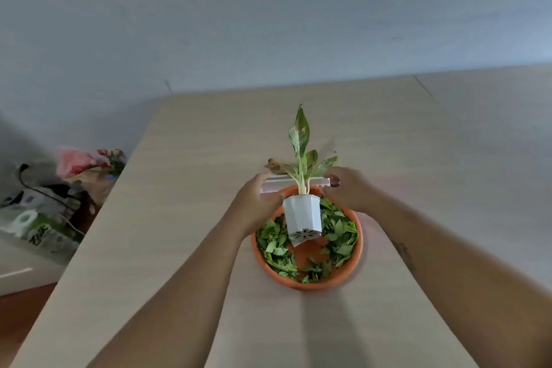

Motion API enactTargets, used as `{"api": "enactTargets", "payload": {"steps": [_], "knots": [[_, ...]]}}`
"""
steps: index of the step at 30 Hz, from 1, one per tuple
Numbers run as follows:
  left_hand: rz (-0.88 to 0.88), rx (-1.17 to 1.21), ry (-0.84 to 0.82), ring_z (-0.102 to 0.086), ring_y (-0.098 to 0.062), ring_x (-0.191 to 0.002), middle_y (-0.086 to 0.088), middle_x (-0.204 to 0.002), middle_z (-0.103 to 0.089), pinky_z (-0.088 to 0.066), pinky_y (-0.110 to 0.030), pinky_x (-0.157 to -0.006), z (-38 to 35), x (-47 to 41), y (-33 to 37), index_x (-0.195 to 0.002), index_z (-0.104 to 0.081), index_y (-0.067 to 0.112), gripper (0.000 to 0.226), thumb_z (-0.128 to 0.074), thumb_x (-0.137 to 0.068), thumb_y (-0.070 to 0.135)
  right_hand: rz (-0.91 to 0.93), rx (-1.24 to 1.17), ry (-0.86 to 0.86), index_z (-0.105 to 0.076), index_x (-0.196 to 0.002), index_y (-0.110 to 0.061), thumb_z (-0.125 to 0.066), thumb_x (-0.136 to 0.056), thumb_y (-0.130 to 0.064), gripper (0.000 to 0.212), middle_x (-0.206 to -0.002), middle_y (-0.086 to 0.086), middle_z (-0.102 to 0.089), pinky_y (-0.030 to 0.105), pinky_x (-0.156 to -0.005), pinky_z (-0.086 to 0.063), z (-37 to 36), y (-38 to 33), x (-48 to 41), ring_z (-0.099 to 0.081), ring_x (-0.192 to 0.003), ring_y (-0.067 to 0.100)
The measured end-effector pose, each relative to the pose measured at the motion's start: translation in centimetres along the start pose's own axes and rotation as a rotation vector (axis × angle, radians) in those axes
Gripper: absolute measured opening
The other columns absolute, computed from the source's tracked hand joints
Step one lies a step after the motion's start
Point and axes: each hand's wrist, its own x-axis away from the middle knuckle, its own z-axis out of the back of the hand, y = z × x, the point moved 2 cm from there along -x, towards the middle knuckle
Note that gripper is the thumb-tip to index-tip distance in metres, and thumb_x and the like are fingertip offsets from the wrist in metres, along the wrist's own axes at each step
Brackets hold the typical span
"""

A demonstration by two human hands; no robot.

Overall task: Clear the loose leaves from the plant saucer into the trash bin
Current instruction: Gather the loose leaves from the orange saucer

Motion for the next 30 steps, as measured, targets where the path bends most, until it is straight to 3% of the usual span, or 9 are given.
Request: {"api": "enactTargets", "payload": {"steps": [3, 5, 9, 11, 14, 20, 23, 26, 30], "knots": [[0.075, 0.018, -0.013, -0.047, -0.019, -0.129, 0.002, -0.15, -0.041, -0.045, -0.042, -0.102, -1.9, -1.9, -1.5, -0.145, -0.035, 0.031, 0.069, -0.06, -0.083, 0.05, -0.05, -0.062, -0.066, -0.054, -0.128, -0.019, -0.059, -0.089, -0.019, 0.039, -0.125, 0.007, -0.048, 0.027, -0.077, -0.042, -1.4, 1.9, -1.4, -0.053, -0.1, 0.024], [0.11, 0.043, -0.041, -0.05, -0.016, -0.121, 0.002, -0.148, -0.043, -0.046, -0.035, -0.095, -3.0, -2.4, -2.6, -0.145, -0.035, 0.03, 0.067, -0.061, -0.086, 0.046, -0.066, -0.103, -0.108, -0.051, -0.127, -0.023, -0.061, -0.088, -0.02, 0.04, -0.136, 0.011, -0.045, 0.031, -0.076, -0.047, -2.8, 2.8, -1.9, -0.056, -0.104, 0.026], [0.129, 0.091, -0.076, -0.048, -0.015, -0.124, 0.002, -0.144, -0.045, -0.041, -0.028, -0.088, -5.3, -4.1, -3.8, -0.143, -0.037, 0.03, 0.062, -0.063, -0.088, 0.04, -0.158, -0.21, -0.161, -0.041, -0.141, -0.016, -0.062, -0.088, -0.026, 0.058, -0.135, 0.014, -0.052, 0.032, -0.09, -0.044, -5.1, 4.3, -3.2, -0.053, -0.119, 0.025], [0.142, 0.122, -0.103, -0.047, -0.014, -0.127, 0.004, -0.144, -0.045, -0.045, -0.028, -0.091, -6.3, -5.0, -4.5, -0.142, -0.04, 0.03, 0.062, -0.065, -0.087, 0.042, -0.164, -0.214, -0.145, -0.048, -0.135, -0.022, -0.065, -0.081, -0.039, 0.058, -0.13, 0.009, -0.057, 0.039, -0.095, -0.048, -6.0, 4.8, -3.7, -0.057, -0.113, 0.022], [0.166, 0.177, -0.117, -0.053, -0.014, -0.119, 0.002, -0.135, -0.053, -0.052, -0.036, -0.093, -7.2, -5.6, -5.4, -0.137, -0.044, 0.032, 0.061, -0.07, -0.082, 0.042, -0.203, -0.274, -0.157, -0.055, -0.118, -0.04, -0.064, -0.067, -0.053, 0.054, -0.115, -0.001, -0.063, 0.046, -0.087, -0.055, -7.0, 5.9, -4.6, -0.063, -0.098, 0.018], [0.159, 0.185, -0.082, -0.063, -0.013, -0.102, 0.004, -0.114, -0.066, -0.057, -0.037, -0.082, -7.3, -5.9, -5.9, -0.111, -0.053, 0.031, 0.043, -0.077, -0.077, 0.039, -0.189, -0.347, -0.117, -0.058, -0.096, -0.041, -0.07, -0.07, -0.044, 0.029, -0.09, -0.002, -0.069, 0.05, -0.077, -0.058, -7.0, 5.8, -4.2, -0.068, -0.082, 0.021], [0.119, 0.175, -0.038, -0.063, -0.008, -0.1, 0.007, -0.111, -0.067, -0.056, -0.033, -0.079, -7.2, -5.2, -5.7, -0.105, -0.055, 0.03, 0.037, -0.078, -0.076, 0.037, -0.162, -0.394, -0.069, -0.058, -0.093, -0.043, -0.071, -0.065, -0.047, 0.031, -0.09, -0.001, -0.072, 0.051, -0.078, -0.057, -6.7, 5.6, -2.8, -0.069, -0.085, 0.02], [0.068, 0.18, 0.009, -0.063, -0.007, -0.1, 0.008, -0.11, -0.068, -0.056, -0.036, -0.083, -7.4, -4.2, -5.7, -0.099, -0.058, 0.029, 0.032, -0.079, -0.076, 0.036, -0.134, -0.46, -0.006, -0.061, -0.089, -0.036, -0.076, -0.073, -0.032, 0.022, -0.091, 0.008, -0.073, 0.054, -0.079, -0.056, -6.8, 5.5, -1.2, -0.069, -0.088, 0.026], [0.016, 0.128, 0.112, -0.066, -0.01, -0.091, 0.005, -0.095, -0.07, -0.056, -0.036, -0.081, -7.9, -2.9, -6.2, -0.094, -0.062, 0.025, 0.025, -0.079, -0.077, 0.031, -0.106, -0.45, 0.083, -0.065, -0.087, -0.031, -0.077, -0.075, -0.025, 0.018, -0.089, -0.006, -0.072, 0.046, -0.083, -0.056, -7.5, 5.6, 0.1, -0.068, -0.089, 0.013]]}}
